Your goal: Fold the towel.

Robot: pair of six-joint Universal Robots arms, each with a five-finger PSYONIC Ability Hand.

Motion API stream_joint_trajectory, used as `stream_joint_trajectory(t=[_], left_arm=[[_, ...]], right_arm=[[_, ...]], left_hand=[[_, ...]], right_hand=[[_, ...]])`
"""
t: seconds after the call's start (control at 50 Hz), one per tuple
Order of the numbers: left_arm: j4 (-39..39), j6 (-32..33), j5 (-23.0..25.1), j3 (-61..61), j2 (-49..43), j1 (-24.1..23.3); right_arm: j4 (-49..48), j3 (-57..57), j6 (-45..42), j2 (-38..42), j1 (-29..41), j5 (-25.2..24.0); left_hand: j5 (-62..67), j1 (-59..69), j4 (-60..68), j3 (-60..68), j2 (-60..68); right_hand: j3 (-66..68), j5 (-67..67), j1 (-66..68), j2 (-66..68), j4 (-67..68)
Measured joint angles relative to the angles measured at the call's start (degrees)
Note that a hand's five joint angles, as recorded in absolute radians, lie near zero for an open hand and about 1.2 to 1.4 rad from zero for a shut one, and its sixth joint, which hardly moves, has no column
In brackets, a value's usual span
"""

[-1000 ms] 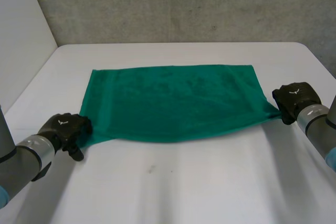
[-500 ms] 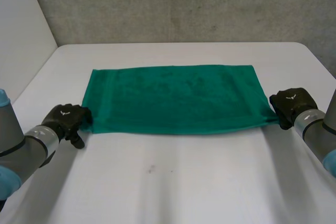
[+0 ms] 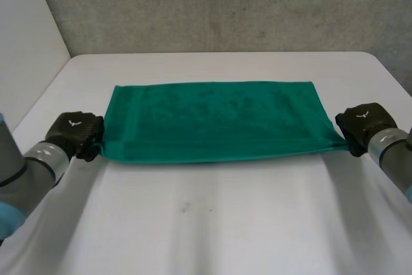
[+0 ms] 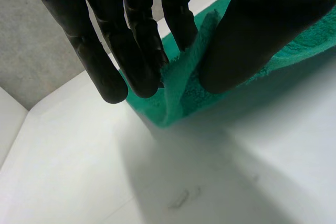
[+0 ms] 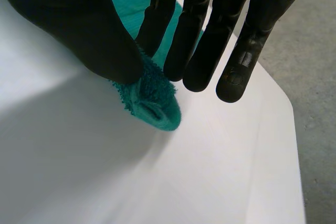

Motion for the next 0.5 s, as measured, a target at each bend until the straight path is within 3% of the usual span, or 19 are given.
stream_joint_trajectory(t=[0.08,0.2,0.3,0.42,0.5], left_arm=[[-4.34,0.30,0.13,-2.59,4.99,0.68],[-20.81,1.26,0.80,-6.14,12.71,3.99],[-30.63,2.02,3.68,-6.87,14.89,5.87],[-29.38,2.14,8.16,-5.62,14.70,7.10],[-21.62,1.15,9.26,-2.49,12.10,6.46]], right_arm=[[7.34,0.19,-6.16,-3.28,-0.05,0.02],[20.45,4.73,-20.95,-8.15,-0.79,0.60],[23.18,7.45,-27.89,-9.68,-1.75,0.67],[19.39,5.79,-27.93,-8.29,-1.75,0.69],[15.86,1.39,-24.39,-4.32,-1.33,0.97]], left_hand=[[0.00,0.00,0.00,0.00,0.00],[0.00,0.00,0.00,0.00,0.00],[0.00,0.00,0.01,0.01,0.00],[0.00,0.00,0.18,0.01,0.08],[0.00,0.00,0.23,0.23,0.49]], right_hand=[[0.00,-0.01,0.00,0.00,0.00],[0.00,0.00,0.00,0.00,0.00],[0.00,0.00,0.00,0.00,0.00],[0.00,0.00,0.00,0.00,0.00],[0.00,0.00,0.00,0.00,0.00]])
